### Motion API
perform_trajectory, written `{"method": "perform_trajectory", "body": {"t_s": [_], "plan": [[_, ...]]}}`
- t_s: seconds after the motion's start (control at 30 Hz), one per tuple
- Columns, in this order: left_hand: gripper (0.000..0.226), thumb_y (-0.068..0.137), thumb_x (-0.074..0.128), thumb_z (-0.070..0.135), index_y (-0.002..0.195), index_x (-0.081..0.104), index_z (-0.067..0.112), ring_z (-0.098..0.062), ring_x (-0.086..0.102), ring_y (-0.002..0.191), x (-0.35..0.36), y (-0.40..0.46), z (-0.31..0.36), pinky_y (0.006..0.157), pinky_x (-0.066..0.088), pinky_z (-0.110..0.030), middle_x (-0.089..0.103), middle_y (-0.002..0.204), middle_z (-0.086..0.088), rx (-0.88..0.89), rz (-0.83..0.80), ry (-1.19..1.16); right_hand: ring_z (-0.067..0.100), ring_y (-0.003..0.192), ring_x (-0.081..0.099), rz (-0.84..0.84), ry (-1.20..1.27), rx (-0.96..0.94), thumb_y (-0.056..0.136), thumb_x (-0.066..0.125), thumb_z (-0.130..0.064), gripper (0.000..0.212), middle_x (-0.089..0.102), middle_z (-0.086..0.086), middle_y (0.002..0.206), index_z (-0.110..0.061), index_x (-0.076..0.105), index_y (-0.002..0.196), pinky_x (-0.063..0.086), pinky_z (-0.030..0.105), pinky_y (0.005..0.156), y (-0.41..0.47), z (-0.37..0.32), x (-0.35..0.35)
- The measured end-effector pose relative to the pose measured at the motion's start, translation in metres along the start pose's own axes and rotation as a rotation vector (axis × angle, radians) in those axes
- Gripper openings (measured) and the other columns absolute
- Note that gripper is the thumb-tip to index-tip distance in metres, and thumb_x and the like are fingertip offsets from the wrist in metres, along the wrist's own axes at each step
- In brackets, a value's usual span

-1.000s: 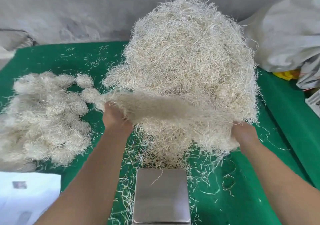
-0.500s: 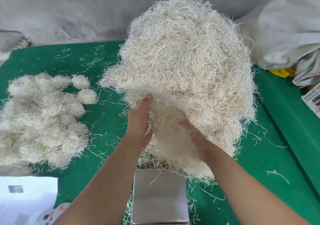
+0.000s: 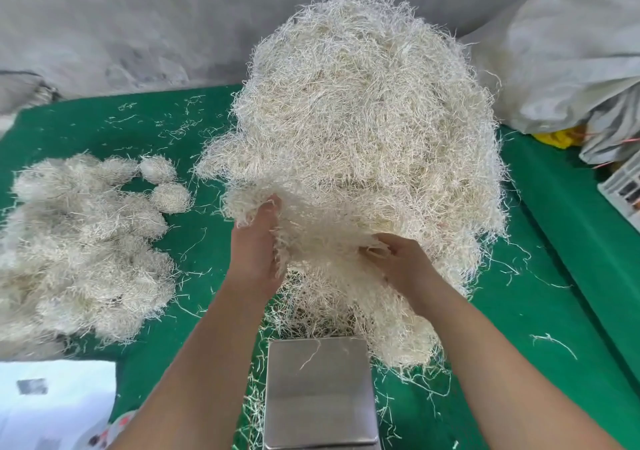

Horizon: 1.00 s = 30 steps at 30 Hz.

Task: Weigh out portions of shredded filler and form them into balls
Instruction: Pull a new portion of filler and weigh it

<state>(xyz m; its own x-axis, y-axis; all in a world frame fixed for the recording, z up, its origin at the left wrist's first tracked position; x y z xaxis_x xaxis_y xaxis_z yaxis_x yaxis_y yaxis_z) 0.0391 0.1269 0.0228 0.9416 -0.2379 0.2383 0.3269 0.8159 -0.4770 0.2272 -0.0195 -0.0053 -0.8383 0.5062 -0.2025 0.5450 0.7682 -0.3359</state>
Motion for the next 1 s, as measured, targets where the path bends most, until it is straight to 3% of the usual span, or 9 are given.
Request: {"method": "perform_trajectory", "body": {"t_s": [0.13,0.23,0.4,0.53,0.63,0.73,0.87,0.93,1.0], "plan": [[0.037,0.097,0.069,0.04,0.108,0.065,0.005,-0.02,0.066,0.059,-0.019,0.003,0.001,0.046,0.049,-0.026,0.061,0.086,-0.011,0.086,0.103,-0.02,0.014,0.076,0.066,0.088,0.019,0.091,0.101,0.065,-0.014,0.032,0.078,-0.001,0.094,-0.04,0.076,0.088,0.053,0.028,0.063,0.015,0.006,-0.022],[0.048,0.096,0.069,0.038,0.131,0.059,0.006,-0.019,0.064,0.066,-0.029,0.006,-0.003,0.05,0.049,-0.034,0.064,0.092,-0.005,0.086,0.287,-0.083,0.019,0.085,0.066,0.149,0.017,0.12,0.104,0.06,-0.018,0.029,0.075,-0.004,0.101,-0.041,0.073,0.091,0.052,0.029,0.061,0.021,0.011,-0.03],[0.042,0.092,0.066,0.044,0.123,0.059,0.015,-0.019,0.054,0.07,-0.045,0.006,-0.013,0.056,0.046,-0.037,0.056,0.091,-0.003,0.032,0.392,-0.149,0.021,0.076,0.061,0.304,-0.034,0.075,0.101,0.063,-0.016,0.023,0.075,0.0,0.09,-0.034,0.074,0.094,0.057,0.042,0.071,0.033,0.01,-0.045],[0.053,0.093,0.053,0.051,0.126,0.061,0.011,-0.027,0.071,0.082,-0.079,0.008,-0.011,0.051,0.058,-0.032,0.066,0.092,-0.015,-0.046,0.397,-0.082,0.013,0.055,0.052,0.477,0.143,0.277,0.096,0.053,0.001,0.023,0.064,0.009,0.09,-0.009,0.065,0.111,0.042,0.02,0.04,0.037,0.037,-0.083],[0.051,0.097,0.05,0.054,0.126,0.059,0.014,-0.026,0.071,0.086,-0.07,0.016,-0.006,0.058,0.059,-0.035,0.07,0.097,-0.007,-0.068,0.274,0.131,0.011,0.052,0.051,0.494,0.296,0.412,0.096,0.052,-0.001,0.008,0.058,0.01,0.091,-0.008,0.053,0.093,0.034,0.025,0.041,0.036,0.051,-0.093],[0.056,0.099,0.059,0.05,0.142,0.046,0.015,-0.021,0.067,0.096,-0.052,0.021,0.003,0.077,0.055,-0.033,0.066,0.109,0.0,0.106,0.187,0.518,0.013,0.053,0.057,0.372,0.69,0.547,0.102,0.052,-0.009,0.009,0.062,0.008,0.084,-0.008,0.061,0.101,0.051,0.027,0.046,0.037,0.058,-0.083],[0.08,0.084,0.078,0.049,0.152,0.042,0.028,-0.02,0.064,0.119,-0.034,0.017,-0.026,0.106,0.052,-0.043,0.062,0.135,0.008,0.131,-0.394,1.366,0.015,0.054,0.071,0.259,0.909,0.576,0.106,0.051,-0.009,0.016,0.071,0.009,0.071,0.0,0.064,0.104,0.056,0.025,0.046,0.038,0.048,-0.071],[0.069,0.087,0.076,0.044,0.147,0.05,0.023,-0.01,0.069,0.094,-0.041,0.013,-0.039,0.098,0.056,-0.037,0.07,0.121,0.005,0.1,-0.54,1.625,0.014,0.058,0.074,0.247,0.964,0.566,0.105,0.055,-0.007,0.012,0.076,0.013,0.075,0.0,0.065,0.105,0.055,0.023,0.043,0.039,0.04,-0.064],[0.033,0.097,0.065,0.024,0.129,0.063,0.019,0.0,0.064,0.07,-0.039,0.022,-0.031,0.074,0.056,-0.022,0.07,0.094,0.009,0.199,-0.459,1.63,0.013,0.076,0.078,0.251,0.974,0.563,0.104,0.057,-0.006,0.016,0.08,0.013,0.093,-0.001,0.066,0.116,0.062,0.025,0.057,0.046,0.041,-0.06]]}}
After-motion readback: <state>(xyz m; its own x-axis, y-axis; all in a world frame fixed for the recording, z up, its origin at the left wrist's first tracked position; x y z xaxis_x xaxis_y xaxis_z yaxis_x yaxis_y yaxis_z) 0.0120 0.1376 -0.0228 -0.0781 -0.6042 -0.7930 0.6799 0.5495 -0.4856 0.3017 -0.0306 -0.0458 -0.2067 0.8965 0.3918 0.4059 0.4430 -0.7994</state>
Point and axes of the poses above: each hand's wrist, its own y-axis towards the middle knuckle, its own x-axis out of the palm, z = x × y, the point moved 7 cm from there along y, towards the middle knuckle
